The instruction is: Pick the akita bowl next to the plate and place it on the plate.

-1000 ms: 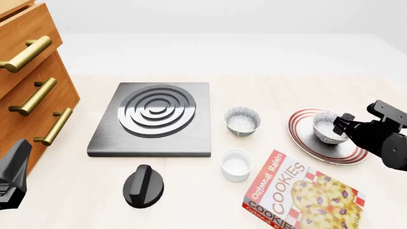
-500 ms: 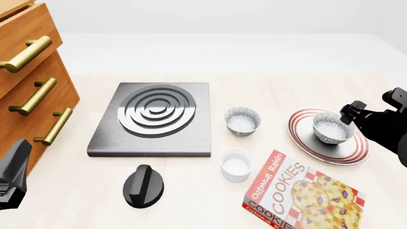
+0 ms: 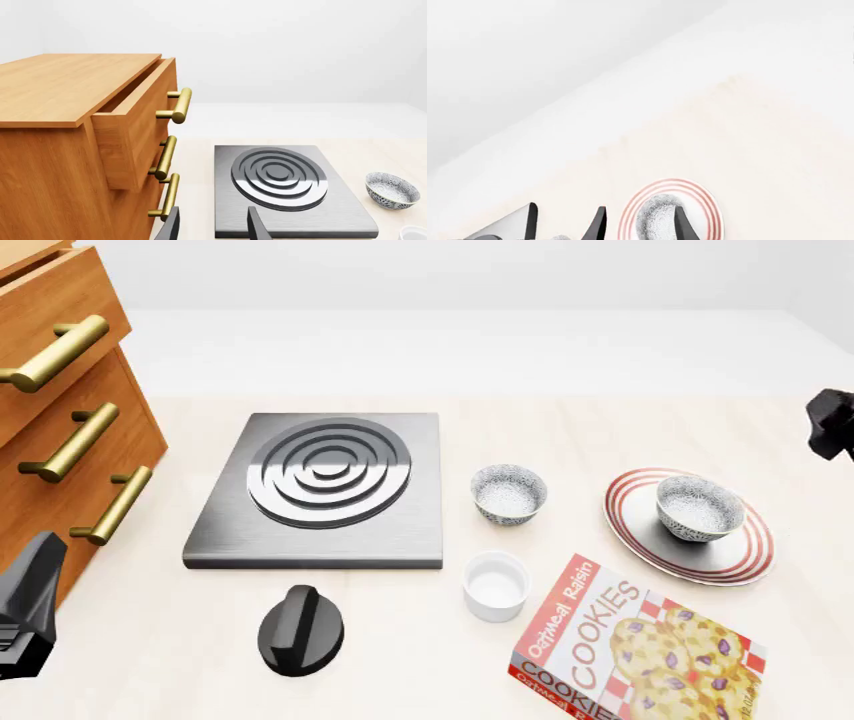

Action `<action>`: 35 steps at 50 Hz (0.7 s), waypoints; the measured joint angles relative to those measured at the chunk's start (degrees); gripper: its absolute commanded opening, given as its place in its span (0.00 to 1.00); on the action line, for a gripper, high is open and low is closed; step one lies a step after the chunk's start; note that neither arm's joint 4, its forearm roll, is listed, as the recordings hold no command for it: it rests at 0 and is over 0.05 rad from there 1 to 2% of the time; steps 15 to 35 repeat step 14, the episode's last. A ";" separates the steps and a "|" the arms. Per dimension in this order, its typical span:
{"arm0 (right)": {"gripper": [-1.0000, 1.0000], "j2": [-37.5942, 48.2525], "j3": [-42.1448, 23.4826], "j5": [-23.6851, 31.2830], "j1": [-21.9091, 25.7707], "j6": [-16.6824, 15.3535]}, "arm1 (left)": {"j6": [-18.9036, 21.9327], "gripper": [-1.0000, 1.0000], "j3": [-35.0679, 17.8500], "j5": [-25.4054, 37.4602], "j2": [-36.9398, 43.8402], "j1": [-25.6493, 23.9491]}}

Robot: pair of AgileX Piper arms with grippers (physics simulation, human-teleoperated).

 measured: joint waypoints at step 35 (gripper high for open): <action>1.00 -18.41 2.15 4.60 -3.39 0.00 | 0.00 1.00 0.00 0.00 0.00 0.00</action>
